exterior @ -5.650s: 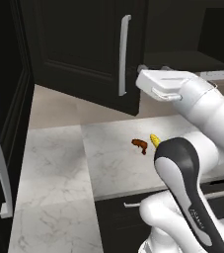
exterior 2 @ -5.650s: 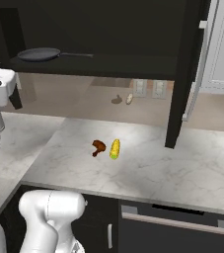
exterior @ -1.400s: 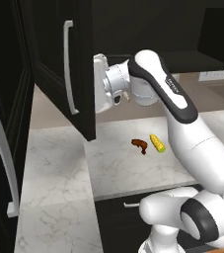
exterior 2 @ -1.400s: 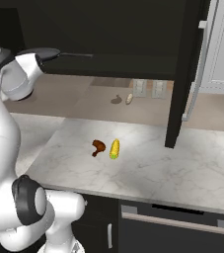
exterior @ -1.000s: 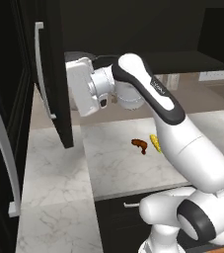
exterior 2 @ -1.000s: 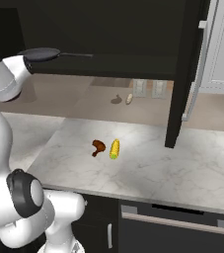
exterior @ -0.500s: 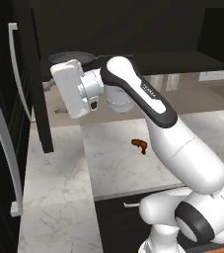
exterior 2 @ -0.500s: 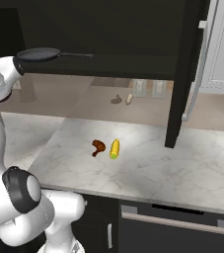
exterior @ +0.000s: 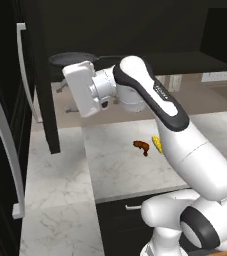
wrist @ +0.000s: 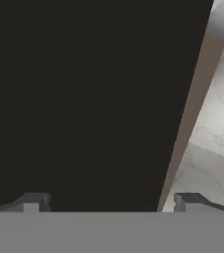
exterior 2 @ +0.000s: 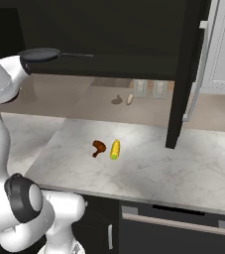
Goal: Pick the pan from the cabinet and place it on the stove. Then turn on the stove burner for the pan.
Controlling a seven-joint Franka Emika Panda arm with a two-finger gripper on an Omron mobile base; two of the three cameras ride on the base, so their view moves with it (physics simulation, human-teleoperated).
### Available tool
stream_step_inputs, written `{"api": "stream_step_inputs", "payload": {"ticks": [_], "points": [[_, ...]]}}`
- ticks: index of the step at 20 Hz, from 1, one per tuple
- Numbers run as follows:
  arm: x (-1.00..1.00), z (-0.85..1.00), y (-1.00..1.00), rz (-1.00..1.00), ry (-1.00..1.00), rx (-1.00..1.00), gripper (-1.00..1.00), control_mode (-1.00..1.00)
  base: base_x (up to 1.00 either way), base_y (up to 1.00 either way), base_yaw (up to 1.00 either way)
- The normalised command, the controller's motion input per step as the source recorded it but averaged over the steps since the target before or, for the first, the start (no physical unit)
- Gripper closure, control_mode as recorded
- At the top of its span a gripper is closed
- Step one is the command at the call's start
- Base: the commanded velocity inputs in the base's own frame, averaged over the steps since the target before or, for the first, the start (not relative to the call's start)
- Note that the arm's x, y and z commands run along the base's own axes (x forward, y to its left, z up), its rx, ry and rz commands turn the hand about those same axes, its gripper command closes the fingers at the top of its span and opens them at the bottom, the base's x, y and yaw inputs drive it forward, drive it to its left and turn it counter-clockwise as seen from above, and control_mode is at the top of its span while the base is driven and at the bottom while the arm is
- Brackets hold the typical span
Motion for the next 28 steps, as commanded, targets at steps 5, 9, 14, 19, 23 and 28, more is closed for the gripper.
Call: {"api": "stream_step_inputs", "payload": {"ticks": [5, 9, 14, 19, 23, 28], "points": [[-0.04, 0.01, -0.39, 0.00, -0.16, 0.00, -1.00, -1.00, 0.00, 0.00, 0.00], [-0.01, 0.03, -0.41, -0.06, -0.17, 0.00, -1.00, -1.00, 0.00, 0.00, 0.00], [0.00, 0.08, -0.40, -0.13, -0.16, 0.00, -1.00, -1.00, 0.00, 0.00, 0.00], [0.00, 0.12, -0.44, -0.16, -0.12, 0.00, -1.00, -1.00, 0.00, 0.00, 0.00], [0.04, 0.12, -0.45, -0.16, -0.13, -0.01, -1.00, -1.00, 0.00, 0.00, 0.00], [0.15, 0.12, -0.43, -0.14, -0.12, -0.01, -1.00, -1.00, 0.00, 0.00, 0.00]]}}
